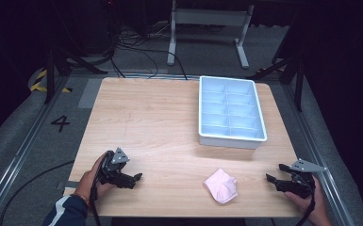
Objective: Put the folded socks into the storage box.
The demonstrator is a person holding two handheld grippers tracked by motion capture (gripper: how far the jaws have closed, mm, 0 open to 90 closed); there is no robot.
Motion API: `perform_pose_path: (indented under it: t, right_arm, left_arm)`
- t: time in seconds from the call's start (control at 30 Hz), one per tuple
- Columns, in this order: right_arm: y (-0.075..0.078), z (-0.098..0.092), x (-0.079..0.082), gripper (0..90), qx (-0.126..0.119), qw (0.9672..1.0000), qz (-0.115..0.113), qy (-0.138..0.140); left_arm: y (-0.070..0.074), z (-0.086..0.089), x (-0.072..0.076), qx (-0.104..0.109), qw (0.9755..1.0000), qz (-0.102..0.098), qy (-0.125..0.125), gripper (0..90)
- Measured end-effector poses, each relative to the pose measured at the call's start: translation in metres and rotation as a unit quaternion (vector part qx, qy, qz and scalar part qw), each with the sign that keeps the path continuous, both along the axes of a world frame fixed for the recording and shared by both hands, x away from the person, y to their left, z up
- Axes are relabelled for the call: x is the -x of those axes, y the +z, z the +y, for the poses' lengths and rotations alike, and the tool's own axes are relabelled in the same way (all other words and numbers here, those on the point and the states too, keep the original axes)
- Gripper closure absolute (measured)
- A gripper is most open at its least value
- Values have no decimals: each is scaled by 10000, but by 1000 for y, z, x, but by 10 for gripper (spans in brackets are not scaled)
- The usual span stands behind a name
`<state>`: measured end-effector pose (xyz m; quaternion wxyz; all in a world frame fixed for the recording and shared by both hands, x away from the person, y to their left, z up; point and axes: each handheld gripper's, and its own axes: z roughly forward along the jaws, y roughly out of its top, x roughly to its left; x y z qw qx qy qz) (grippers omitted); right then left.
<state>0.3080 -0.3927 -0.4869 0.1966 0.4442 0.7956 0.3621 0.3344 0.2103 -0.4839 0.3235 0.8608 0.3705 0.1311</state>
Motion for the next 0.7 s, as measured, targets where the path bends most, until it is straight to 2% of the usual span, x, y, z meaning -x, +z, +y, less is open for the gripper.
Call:
perform_pose_path:
  t: [0.33, 0.7]
  right_arm:
    - [0, 0, -1, 255, 20, 10000, -14, -2]
    - [2, 3, -1, 259, 85, 10000, 17, 34]
  left_arm:
    - [0, 7, 3, -19, 10000, -24, -78, 0]
    - [0, 7, 4, 9, 10000, 7, -14, 0]
